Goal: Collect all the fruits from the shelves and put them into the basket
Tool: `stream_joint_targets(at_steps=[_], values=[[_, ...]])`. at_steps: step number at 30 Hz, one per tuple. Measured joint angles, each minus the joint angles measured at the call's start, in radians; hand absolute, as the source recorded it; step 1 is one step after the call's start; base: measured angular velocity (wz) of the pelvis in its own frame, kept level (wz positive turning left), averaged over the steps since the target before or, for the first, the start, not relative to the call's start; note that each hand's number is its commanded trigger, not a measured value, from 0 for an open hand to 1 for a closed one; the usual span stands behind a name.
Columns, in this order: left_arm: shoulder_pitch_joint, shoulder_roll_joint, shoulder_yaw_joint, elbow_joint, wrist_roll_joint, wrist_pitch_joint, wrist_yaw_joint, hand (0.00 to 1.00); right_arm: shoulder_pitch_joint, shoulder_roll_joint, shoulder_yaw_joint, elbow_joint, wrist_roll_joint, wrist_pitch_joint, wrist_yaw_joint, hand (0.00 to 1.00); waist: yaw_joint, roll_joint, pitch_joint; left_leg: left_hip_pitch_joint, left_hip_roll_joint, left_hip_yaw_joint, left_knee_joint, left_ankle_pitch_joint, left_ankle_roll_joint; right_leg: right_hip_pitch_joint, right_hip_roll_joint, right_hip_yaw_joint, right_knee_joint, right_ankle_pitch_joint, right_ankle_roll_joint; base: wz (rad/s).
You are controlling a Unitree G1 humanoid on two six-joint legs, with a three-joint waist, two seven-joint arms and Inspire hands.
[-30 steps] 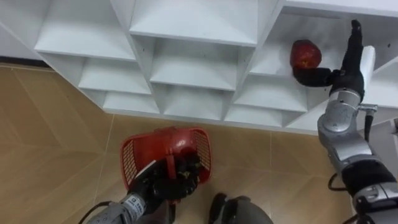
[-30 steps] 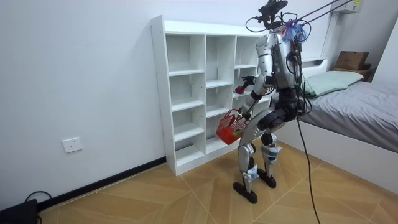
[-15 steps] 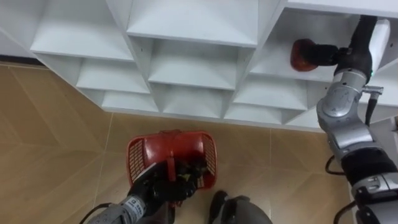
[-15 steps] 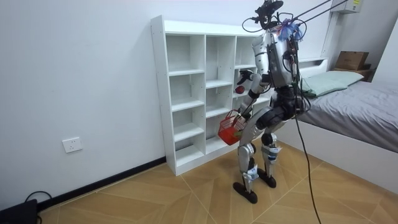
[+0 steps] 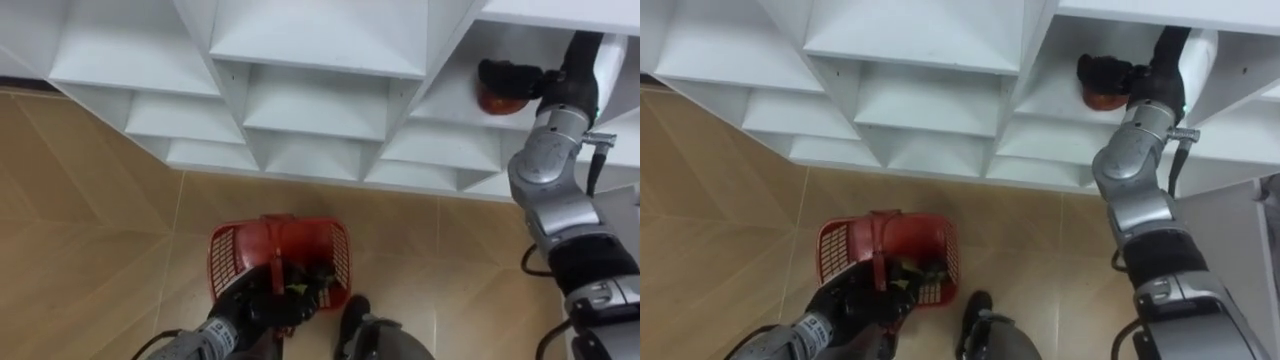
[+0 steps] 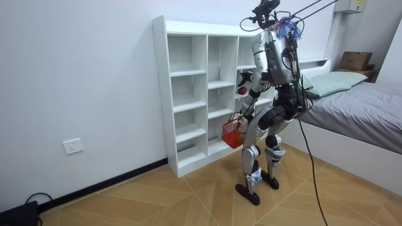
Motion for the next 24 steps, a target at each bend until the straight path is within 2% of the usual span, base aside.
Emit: stream_joint_targets(at_steps=[6, 15, 24], values=[[-0.001, -0.005, -0.003, -0.001, 0.029, 0.000, -0.001, 1.00, 0.000, 0.000, 0.000, 0.003, 0.001, 0.010, 0.048, 0.00, 0.000, -0.008, 0.0021, 0.002, -0.006, 0.002, -0.032, 0.012, 0.003, -0.003, -0.002, 0.002, -0.022, 0.008, 0.003, 0.00], [-0.015, -0.007, -0.010, 0.000, 0.071, 0.000, 0.012, 1.00, -0.006, 0.000, 0.004, 0.069, -0.001, 0.066, 0.103, 0.00, 0.001, -0.022, 0.0093, -0.003, -0.010, 0.001, -0.039, 0.013, 0.003, -0.011, -0.004, 0.004, -0.026, 0.008, 0.005, 0.00], [-0.017, -0.004, -0.013, 0.000, 0.071, 0.001, 0.029, 1.00, -0.007, -0.001, 0.011, 0.089, 0.016, 0.072, 0.108, 0.00, -0.001, -0.022, 0.0097, -0.012, -0.010, 0.001, -0.038, 0.013, 0.002, -0.020, -0.003, 0.006, -0.025, 0.008, 0.005, 0.00]])
